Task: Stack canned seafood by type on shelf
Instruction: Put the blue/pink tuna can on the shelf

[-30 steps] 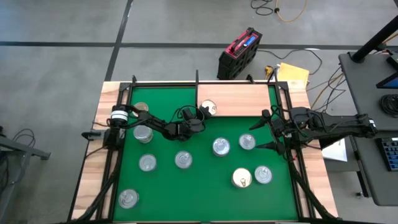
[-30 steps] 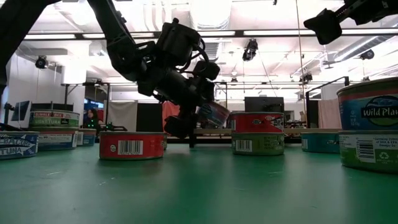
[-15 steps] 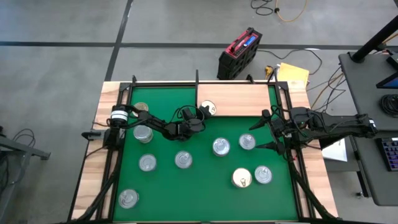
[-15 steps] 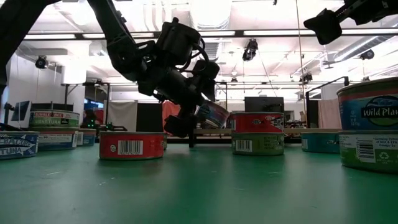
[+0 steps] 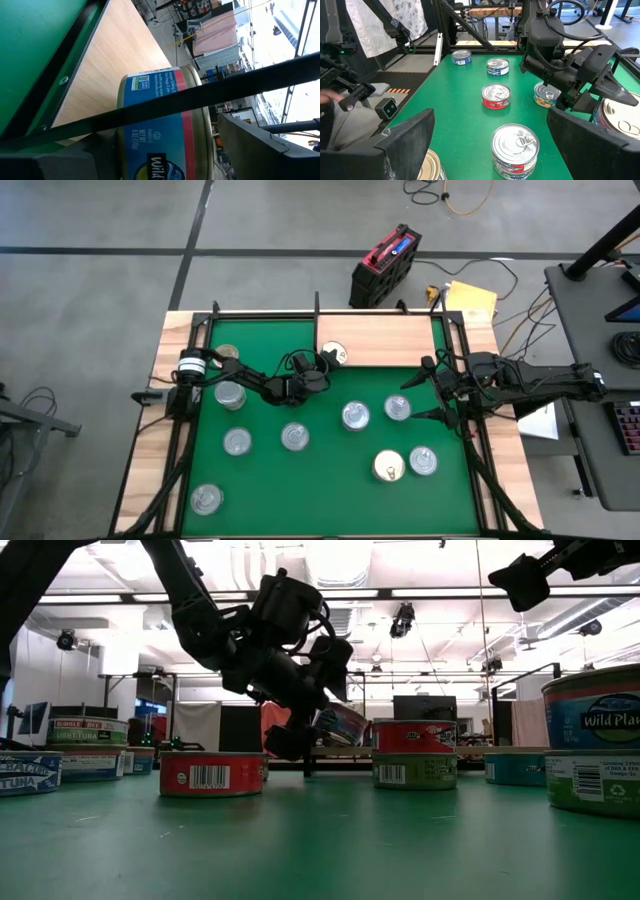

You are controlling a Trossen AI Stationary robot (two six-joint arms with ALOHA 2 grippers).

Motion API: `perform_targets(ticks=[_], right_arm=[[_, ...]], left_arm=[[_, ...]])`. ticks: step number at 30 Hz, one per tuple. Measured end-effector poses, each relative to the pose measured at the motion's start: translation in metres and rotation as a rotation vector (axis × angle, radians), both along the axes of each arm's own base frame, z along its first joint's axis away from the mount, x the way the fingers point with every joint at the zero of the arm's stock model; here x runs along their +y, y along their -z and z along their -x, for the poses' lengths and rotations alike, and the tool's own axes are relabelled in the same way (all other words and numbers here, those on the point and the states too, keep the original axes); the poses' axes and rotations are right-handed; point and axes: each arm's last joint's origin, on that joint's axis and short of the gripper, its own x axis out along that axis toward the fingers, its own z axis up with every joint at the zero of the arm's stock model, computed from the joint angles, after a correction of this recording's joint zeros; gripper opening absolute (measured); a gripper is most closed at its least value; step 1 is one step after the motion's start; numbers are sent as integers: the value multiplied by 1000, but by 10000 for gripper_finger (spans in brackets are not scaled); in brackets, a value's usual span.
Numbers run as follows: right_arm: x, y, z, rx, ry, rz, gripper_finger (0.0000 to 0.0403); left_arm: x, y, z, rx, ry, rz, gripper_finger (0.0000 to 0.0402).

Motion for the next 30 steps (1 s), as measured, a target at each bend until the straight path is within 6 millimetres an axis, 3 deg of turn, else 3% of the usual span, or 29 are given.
perform_targets(ticks=[14,30], right_arm=[[0,0,0,-1,0,0,377],[0,0,0,7,4,-18,377]], left_arm=[[2,-18,-13,-71,-3,-4,277],[2,-17,-16,19,4,-14,277]])
